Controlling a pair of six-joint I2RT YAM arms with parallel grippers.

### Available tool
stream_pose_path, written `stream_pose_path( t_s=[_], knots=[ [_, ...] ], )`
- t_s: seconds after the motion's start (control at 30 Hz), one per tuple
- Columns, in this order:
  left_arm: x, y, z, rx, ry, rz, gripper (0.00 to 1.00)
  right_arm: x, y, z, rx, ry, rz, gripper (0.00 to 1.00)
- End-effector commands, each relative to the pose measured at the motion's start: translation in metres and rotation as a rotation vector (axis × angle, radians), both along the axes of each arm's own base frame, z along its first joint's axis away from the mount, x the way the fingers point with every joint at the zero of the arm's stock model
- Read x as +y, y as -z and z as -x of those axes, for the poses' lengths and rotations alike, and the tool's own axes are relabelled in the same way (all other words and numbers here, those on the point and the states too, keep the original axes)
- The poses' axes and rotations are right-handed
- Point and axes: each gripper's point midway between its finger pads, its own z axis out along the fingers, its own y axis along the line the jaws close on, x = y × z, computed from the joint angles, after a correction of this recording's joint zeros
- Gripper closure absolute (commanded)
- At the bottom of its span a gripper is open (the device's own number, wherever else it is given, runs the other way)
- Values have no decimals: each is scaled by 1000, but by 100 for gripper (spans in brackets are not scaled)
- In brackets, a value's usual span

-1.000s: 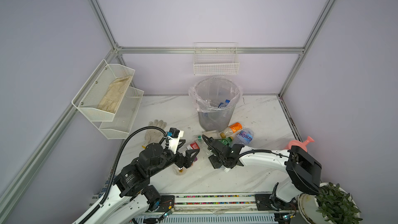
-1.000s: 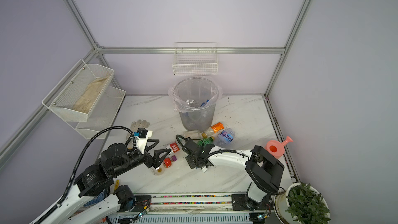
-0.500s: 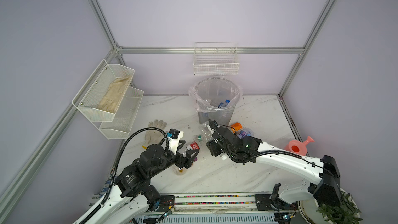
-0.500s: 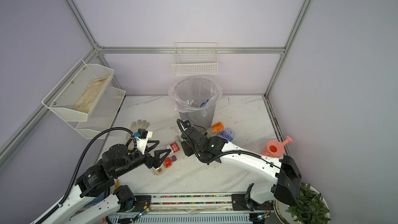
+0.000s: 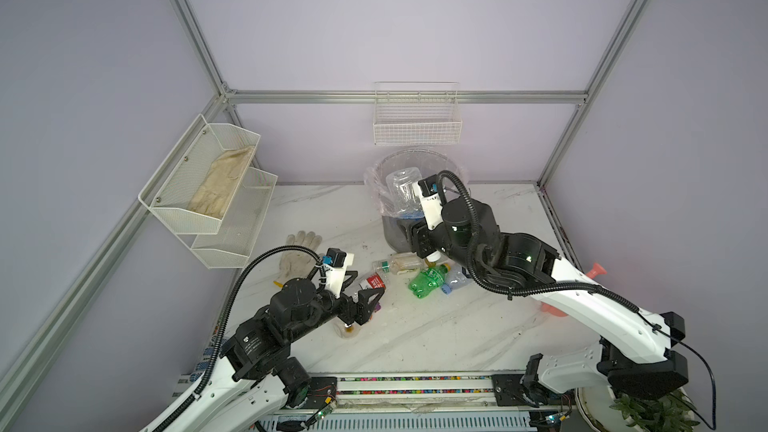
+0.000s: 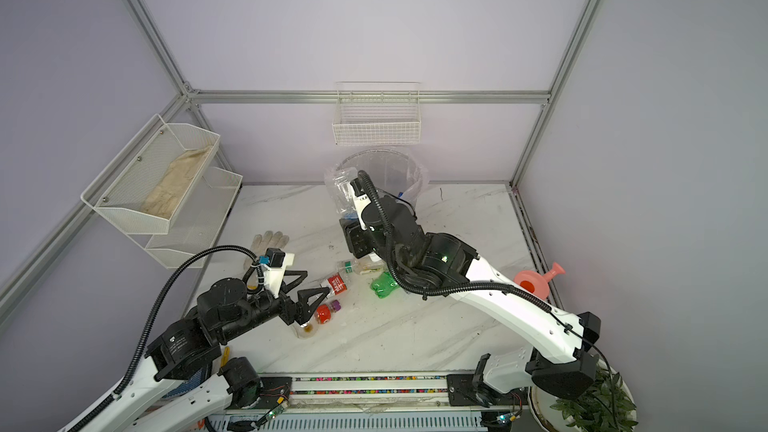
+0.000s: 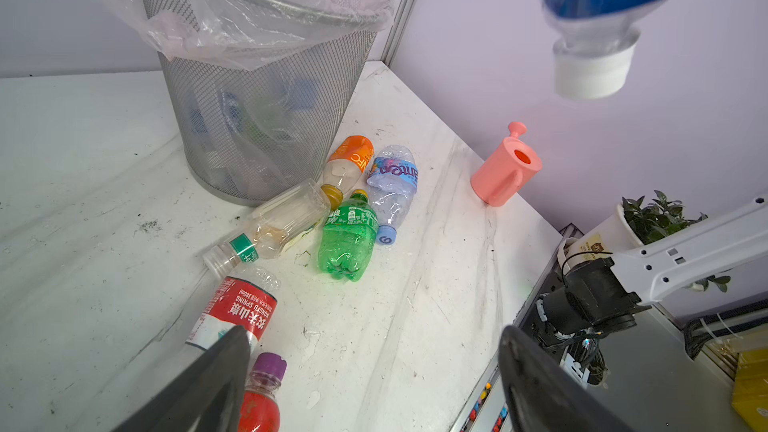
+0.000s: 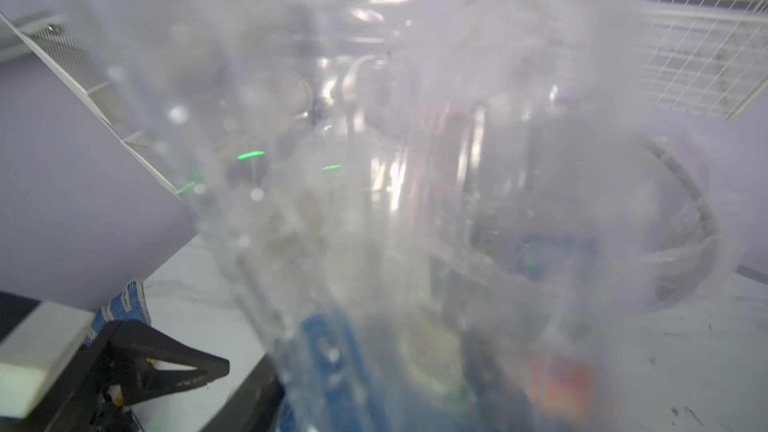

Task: Throw the plastic bottles in the bin
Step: 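Lift the blue-label Pocari bottle and carry it over the bin with the right gripper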

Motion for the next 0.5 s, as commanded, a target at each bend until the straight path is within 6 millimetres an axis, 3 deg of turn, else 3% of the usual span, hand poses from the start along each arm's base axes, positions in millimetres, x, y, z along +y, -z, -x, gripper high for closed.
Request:
stream_pose_path(
  t_s=[0.0,0.17,0.47],
  knots=[
    [-3,3,-1,-6,2,18,8,-3,-18,-4,-64,11,65,60],
    [-3,2,-1,-8,3,19,9,-6,-59,-6,-140,21,13,60],
    [-6,5,-3,0,6,4,9,-18,-107,-8,-229,71,-50,60]
  ],
)
